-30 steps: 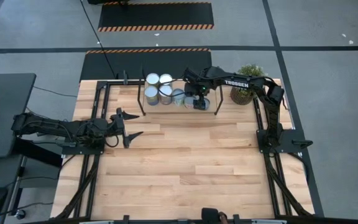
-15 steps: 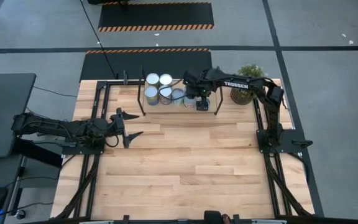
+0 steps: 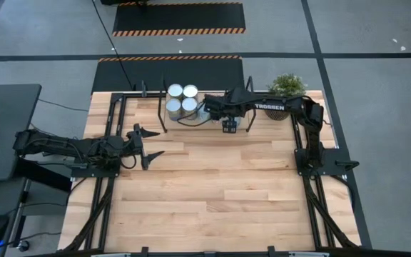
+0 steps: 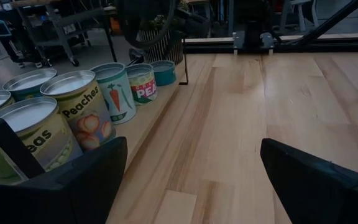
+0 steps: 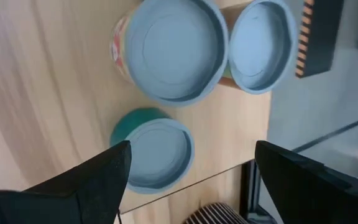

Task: Pick and place cans onto a shelf
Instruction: Adjust the canned tomatoes and canned peas on the shelf

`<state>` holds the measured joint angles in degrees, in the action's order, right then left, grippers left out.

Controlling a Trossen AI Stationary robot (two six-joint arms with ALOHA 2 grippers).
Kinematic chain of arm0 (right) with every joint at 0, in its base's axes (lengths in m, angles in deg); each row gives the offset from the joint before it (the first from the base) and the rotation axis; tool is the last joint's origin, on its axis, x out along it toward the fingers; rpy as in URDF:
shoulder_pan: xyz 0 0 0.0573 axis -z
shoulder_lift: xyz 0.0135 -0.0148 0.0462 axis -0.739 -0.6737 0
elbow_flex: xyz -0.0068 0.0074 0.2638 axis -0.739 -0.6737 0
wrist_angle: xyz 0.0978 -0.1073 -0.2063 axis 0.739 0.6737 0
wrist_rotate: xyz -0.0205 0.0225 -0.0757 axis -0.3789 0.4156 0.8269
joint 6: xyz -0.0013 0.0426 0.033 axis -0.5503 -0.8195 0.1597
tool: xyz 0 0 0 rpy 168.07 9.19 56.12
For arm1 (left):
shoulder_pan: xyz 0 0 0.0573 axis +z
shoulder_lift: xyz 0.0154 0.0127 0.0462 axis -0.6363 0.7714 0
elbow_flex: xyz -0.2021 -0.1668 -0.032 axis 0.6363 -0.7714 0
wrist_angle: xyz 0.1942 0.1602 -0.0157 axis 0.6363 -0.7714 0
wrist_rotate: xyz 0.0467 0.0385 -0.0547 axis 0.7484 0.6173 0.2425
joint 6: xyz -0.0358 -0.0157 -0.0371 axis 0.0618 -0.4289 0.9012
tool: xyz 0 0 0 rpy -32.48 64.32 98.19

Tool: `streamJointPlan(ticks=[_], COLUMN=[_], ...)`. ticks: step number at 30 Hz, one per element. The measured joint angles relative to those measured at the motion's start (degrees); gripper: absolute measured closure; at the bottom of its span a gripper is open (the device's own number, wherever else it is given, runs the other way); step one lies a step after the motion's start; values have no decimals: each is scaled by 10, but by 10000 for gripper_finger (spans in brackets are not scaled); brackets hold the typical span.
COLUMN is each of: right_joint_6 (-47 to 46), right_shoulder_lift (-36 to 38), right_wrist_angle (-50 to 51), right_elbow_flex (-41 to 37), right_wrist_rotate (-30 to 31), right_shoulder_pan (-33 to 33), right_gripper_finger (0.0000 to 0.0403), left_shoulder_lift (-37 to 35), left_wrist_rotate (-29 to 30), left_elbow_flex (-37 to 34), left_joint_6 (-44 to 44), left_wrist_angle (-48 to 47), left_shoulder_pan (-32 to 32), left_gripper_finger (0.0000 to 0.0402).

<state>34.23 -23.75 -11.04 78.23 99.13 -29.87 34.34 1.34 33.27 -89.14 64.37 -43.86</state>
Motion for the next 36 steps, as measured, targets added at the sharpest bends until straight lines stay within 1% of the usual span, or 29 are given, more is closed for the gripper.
streamJointPlan(ticks=[11,15,20,25,32,36], right_joint_6=[-87,-85,-83,-67,-53,-43], right_shoulder_lift=[0,0,0,0,0,0], right_wrist_angle=[-3,-25,-59,-105,-165,-181], right_elbow_flex=[-1,-18,-47,-67,-81,-83], right_wrist_rotate=[14,40,51,92,106,109], right_shoulder_pan=[-43,-54,-65,-73,-71,-69], right_gripper_finger=[53,53,53,53,53,53], left_shoulder_lift=[0,0,0,0,0,0], left_wrist_rotate=[0,0,0,0,0,0], left_elbow_flex=[0,0,0,0,0,0], left_joint_6=[1,1,1,0,-1,-14], left_wrist_angle=[0,0,0,4,6,6], left_shoulder_pan=[0,0,0,0,0,0], left_gripper_finger=[27,27,27,27,27,27])
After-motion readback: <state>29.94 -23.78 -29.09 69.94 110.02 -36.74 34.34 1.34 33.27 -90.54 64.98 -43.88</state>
